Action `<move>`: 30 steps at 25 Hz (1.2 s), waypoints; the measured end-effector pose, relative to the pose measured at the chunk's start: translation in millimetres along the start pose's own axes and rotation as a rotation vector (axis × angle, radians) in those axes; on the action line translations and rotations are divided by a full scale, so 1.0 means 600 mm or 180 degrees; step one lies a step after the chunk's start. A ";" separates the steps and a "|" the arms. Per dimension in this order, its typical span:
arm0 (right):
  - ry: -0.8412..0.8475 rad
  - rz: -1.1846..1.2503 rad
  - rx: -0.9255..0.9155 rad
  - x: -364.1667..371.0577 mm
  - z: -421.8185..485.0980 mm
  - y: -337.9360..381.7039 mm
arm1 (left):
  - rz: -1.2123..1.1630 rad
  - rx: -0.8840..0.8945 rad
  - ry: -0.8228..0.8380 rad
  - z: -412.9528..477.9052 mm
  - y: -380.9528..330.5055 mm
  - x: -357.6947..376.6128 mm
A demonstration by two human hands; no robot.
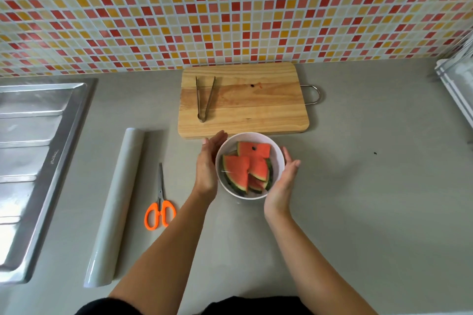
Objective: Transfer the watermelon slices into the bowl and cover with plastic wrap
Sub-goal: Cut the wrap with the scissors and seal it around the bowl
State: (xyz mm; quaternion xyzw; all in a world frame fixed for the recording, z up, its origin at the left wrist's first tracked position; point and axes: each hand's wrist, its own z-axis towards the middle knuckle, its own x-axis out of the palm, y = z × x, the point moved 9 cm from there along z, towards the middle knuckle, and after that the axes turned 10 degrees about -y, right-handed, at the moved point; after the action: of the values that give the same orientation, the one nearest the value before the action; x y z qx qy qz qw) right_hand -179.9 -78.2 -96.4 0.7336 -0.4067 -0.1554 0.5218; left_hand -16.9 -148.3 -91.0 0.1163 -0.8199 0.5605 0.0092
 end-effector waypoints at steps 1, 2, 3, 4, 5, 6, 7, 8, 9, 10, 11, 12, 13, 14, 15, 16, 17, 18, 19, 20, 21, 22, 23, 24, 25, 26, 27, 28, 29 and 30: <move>-0.0091 0.0106 0.0098 0.003 0.005 -0.001 | -0.0047 -0.0057 0.0065 0.001 0.004 0.012; -0.0191 0.0188 0.0238 0.004 0.009 -0.004 | -0.0107 -0.0096 0.0092 0.002 0.009 0.018; -0.0312 0.0218 0.0406 0.001 0.012 -0.010 | -0.0149 -0.0110 0.0115 0.003 0.013 0.020; -0.0463 0.0167 0.0569 -0.003 0.014 -0.017 | -0.0132 -0.0116 0.0140 0.005 0.016 0.021; -0.0626 0.0046 0.0710 -0.009 0.015 -0.023 | -0.0068 -0.0130 0.0143 0.007 0.019 0.021; -0.0771 -0.0088 0.0804 -0.015 0.013 -0.028 | 0.0007 -0.0156 0.0108 0.008 0.020 0.019; -0.0888 -0.0177 0.0851 -0.020 0.011 -0.030 | 0.0068 -0.0191 0.0051 0.008 0.022 0.017; -0.0994 -0.0232 0.0864 -0.023 0.009 -0.029 | 0.0120 -0.0225 -0.0009 0.008 0.022 0.015; -0.1086 -0.0320 0.0872 -0.025 0.005 -0.026 | 0.0172 -0.0253 -0.0080 0.007 0.021 0.013; -0.1172 -0.0478 0.0853 -0.028 0.001 -0.021 | 0.0247 -0.0270 -0.0174 0.006 0.020 0.009; -0.1236 -0.0681 0.0775 -0.030 -0.002 -0.014 | 0.0357 -0.0269 -0.0289 0.004 0.019 0.002; -0.1268 -0.0911 0.0621 -0.032 -0.003 -0.004 | 0.0512 -0.0230 -0.0424 0.001 0.016 -0.005; -0.1281 -0.1186 0.0427 -0.033 -0.004 0.009 | 0.0701 -0.0158 -0.0608 -0.004 0.013 -0.012; -0.1282 -0.1525 0.0254 -0.034 -0.004 0.019 | 0.0920 -0.0058 -0.0858 -0.011 0.005 -0.019; -0.1290 -0.1902 0.0133 -0.035 -0.004 0.024 | 0.1142 0.0044 -0.1154 -0.021 -0.004 -0.028; -0.1321 -0.2273 0.0103 -0.039 -0.004 0.024 | 0.1327 0.0120 -0.1451 -0.033 -0.014 -0.037; -0.1377 -0.2562 0.0138 -0.046 -0.003 0.021 | 0.1429 0.0145 -0.1688 -0.042 -0.020 -0.046; -0.1415 -0.2719 0.0180 -0.053 -0.001 0.018 | 0.1357 0.0116 -0.1847 -0.048 -0.021 -0.057; -0.1392 -0.2732 0.0118 -0.057 0.003 0.022 | 0.1125 0.0039 -0.1929 -0.052 -0.018 -0.068; -0.1257 -0.2620 -0.0142 -0.057 0.011 0.035 | 0.0819 -0.0059 -0.1948 -0.055 -0.009 -0.081; -0.0984 -0.2404 -0.0519 -0.050 0.020 0.053 | 0.0564 -0.0144 -0.1898 -0.062 0.001 -0.090; -0.0574 -0.2154 -0.0816 -0.039 0.029 0.070 | 0.0398 -0.0214 -0.1780 -0.073 0.013 -0.091; -0.0080 -0.1960 -0.0902 -0.025 0.038 0.082 | 0.0268 -0.0293 -0.1589 -0.087 0.025 -0.084; 0.0433 -0.1900 -0.0770 -0.008 0.044 0.083 | 0.0151 -0.0388 -0.1332 -0.101 0.038 -0.068; 0.0874 -0.1968 -0.0568 0.006 0.045 0.078 | 0.0077 -0.0478 -0.1058 -0.112 0.047 -0.048; 0.1155 -0.2078 -0.0420 0.017 0.042 0.073 | 0.0061 -0.0518 -0.0810 -0.115 0.051 -0.032; 0.1225 -0.2183 -0.0363 0.020 0.039 0.071 | 0.0085 -0.0520 -0.0625 -0.110 0.048 -0.021; 0.1132 -0.2227 -0.0346 0.015 0.037 0.073 | 0.0099 -0.0507 -0.0514 -0.096 0.040 -0.016; 0.0938 -0.2232 -0.0350 0.004 0.033 0.078 | 0.0087 -0.0525 -0.0431 -0.079 0.028 -0.017; 0.0729 -0.2256 -0.0375 -0.013 0.027 0.081 | 0.0061 -0.0584 -0.0310 -0.059 0.018 -0.016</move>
State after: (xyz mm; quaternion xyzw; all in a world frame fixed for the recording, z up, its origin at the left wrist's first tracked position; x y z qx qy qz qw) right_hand -216.2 -88.8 -61.3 0.8101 -0.0570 -0.2665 0.5190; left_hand -13.6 -110.1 -89.1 0.1343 -0.8684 0.4767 -0.0254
